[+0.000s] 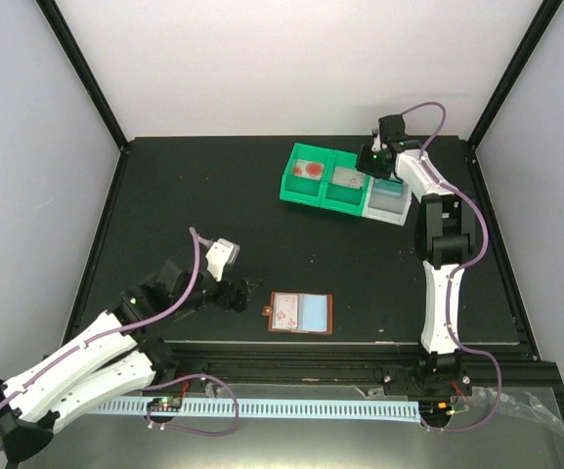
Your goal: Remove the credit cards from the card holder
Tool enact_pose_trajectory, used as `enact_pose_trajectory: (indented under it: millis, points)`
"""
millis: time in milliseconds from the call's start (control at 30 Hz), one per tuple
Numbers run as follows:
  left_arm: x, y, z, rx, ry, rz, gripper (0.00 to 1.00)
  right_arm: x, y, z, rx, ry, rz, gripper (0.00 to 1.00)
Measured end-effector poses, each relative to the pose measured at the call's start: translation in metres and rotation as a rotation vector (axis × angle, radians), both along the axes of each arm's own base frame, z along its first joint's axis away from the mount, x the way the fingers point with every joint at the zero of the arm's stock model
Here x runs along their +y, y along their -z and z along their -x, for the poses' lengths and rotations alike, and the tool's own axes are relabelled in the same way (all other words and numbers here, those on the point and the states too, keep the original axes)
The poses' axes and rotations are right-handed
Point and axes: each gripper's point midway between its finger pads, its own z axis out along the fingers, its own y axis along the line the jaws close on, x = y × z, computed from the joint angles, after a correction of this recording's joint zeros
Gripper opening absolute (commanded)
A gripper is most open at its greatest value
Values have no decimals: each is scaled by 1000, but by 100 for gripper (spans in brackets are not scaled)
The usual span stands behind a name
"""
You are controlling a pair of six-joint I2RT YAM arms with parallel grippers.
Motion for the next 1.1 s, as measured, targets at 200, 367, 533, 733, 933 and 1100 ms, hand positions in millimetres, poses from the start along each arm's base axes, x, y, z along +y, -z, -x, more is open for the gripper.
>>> enact_pose_trajectory:
  millis: [200, 367, 533, 733, 933, 1100]
  points:
    - [-4, 15, -1, 57, -13, 2, 98, -2, -9, 9, 7, 4, 5, 29]
    - [-12, 43, 1, 154, -13, 5, 94, -3, -34, 32, -5, 4, -14, 28]
    - [-22, 66, 6, 252, -3, 27, 89, 0, -55, 68, -3, 14, -62, 28]
    - [-33, 78, 11, 326, 7, 98, 83, 12, -48, 118, 47, -31, -108, 28]
    - [-46, 75, 15, 355, 38, 194, 80, 30, -28, 186, 101, -113, -164, 28]
    - [-54, 74, 17, 373, 58, 261, 77, 51, -24, 239, 93, -210, -217, 28]
